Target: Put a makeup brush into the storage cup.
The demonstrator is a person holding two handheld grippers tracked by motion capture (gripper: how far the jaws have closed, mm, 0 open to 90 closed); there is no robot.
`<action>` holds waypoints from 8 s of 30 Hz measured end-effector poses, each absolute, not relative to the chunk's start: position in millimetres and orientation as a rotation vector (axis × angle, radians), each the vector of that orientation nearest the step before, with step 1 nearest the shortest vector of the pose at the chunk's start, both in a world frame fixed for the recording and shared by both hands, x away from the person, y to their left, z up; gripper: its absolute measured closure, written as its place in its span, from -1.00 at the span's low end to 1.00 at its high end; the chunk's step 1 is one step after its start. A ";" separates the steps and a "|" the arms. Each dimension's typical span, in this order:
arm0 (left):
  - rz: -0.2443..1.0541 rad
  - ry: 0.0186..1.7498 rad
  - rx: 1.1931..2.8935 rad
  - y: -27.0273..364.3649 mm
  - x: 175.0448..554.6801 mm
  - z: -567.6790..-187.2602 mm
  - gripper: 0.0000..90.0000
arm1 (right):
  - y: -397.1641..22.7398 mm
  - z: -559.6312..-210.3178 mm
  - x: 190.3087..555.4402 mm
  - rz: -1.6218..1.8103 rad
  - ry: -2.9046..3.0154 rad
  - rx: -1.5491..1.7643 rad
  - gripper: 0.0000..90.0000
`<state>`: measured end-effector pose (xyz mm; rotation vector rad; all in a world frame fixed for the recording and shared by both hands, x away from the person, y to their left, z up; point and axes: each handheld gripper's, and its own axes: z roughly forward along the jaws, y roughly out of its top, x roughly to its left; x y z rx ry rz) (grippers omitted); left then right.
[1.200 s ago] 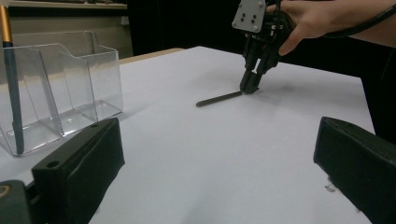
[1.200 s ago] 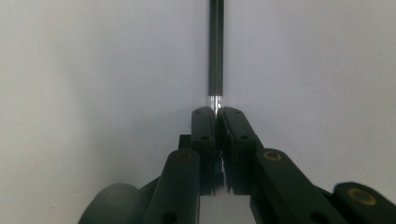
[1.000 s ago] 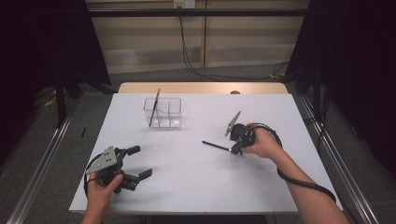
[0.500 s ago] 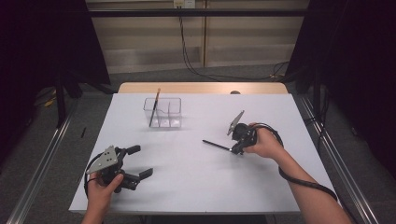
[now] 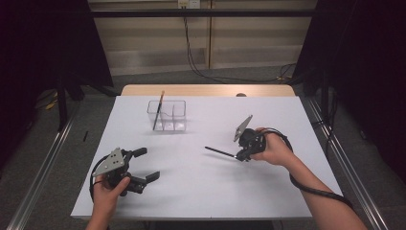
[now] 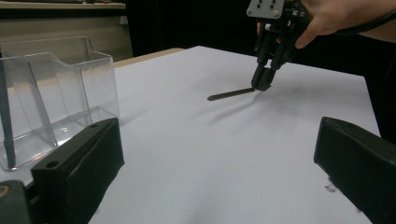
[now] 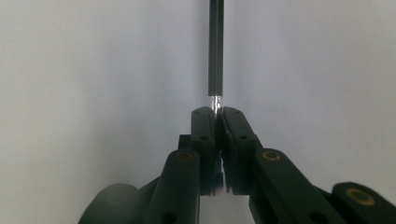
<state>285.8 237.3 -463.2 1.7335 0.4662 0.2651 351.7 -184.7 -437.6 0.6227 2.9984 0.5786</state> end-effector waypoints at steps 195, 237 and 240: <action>0.050 0.075 2.602 87.9 314.4 -423.4 0.87 | -144.9 -406.9 327.7 1.160 2.913 0.379 -0.59; 0.038 0.200 2.376 105.6 314.8 -424.2 0.87 | -168.8 -431.4 317.6 1.913 2.324 0.604 -0.90; 0.042 0.211 2.355 105.6 314.9 -423.3 0.87 | -168.2 -431.6 317.5 1.908 2.327 0.605 -0.90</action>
